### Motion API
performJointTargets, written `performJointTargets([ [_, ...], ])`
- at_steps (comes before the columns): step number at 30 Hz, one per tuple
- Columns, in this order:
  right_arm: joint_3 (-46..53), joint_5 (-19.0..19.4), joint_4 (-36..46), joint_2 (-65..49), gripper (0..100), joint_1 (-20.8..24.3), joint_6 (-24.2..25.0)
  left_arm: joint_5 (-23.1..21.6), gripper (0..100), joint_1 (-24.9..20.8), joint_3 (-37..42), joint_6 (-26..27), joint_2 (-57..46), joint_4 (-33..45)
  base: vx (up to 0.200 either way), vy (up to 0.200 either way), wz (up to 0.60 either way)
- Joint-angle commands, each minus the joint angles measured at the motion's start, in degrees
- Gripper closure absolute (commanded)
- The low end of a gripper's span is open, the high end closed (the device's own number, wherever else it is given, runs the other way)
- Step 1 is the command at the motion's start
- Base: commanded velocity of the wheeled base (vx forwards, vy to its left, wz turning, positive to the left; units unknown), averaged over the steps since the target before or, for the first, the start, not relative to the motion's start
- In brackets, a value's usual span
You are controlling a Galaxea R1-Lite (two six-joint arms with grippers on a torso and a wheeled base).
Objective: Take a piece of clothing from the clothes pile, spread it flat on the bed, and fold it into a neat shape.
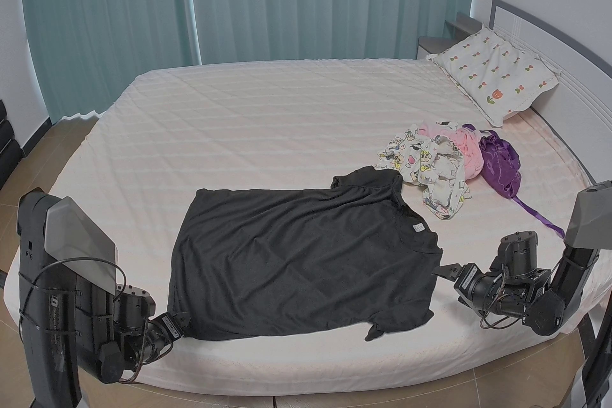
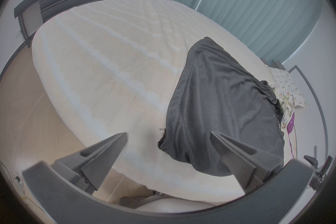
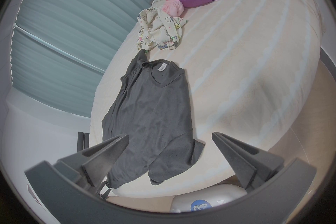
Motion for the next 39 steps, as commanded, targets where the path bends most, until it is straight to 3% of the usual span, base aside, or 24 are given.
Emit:
performJointTargets([
  [1, 0.99, 0.06, -0.81, 1.8, 0, 0.42, -0.13, 0.21, 0, -1.01, -1.87, 0.11, 2.81, -0.02, 0.0, 0.0, 0.0],
  [2, 1.07, -0.11, -0.98, 2.24, 0, 0.51, -0.22, 0.21, 100, -1.01, -2.05, 0.2, 2.9, -0.02, 0.0, 0.0, 0.0],
  [16, 0.37, -0.46, -1.69, 8.57, 0, 2.36, -8.92, 0.39, 100, 1.8, 4.46, 0.02, -1.06, -2.39, 0.0, 0.0, 0.0],
  [20, -4.46, -0.55, -0.72, 10.94, 0, 2.8, -10.59, -0.58, 100, 4.09, 4.37, -0.15, -0.79, -2.92, 0.0, 0.0, 0.0],
  [27, -14.57, -0.55, 8.77, 12.26, 0, 2.71, -11.2, -2.95, 100, 4.35, 4.19, -0.51, -0.62, -3.36, 0.0, 0.0, 0.0],
  [28, -15.98, -0.55, 10.09, 12.61, 100, 2.71, -11.55, -3.04, 100, 4.44, 4.11, -0.51, -0.62, -3.36, 0.0, 0.0, 0.0],
  [39, -32.24, -0.46, 18.44, 14.28, 100, 0.07, -12.96, -2.78, 100, 7.16, -0.99, -2.35, 0.0, -3.36, 0.0, 0.0, 0.0],
])
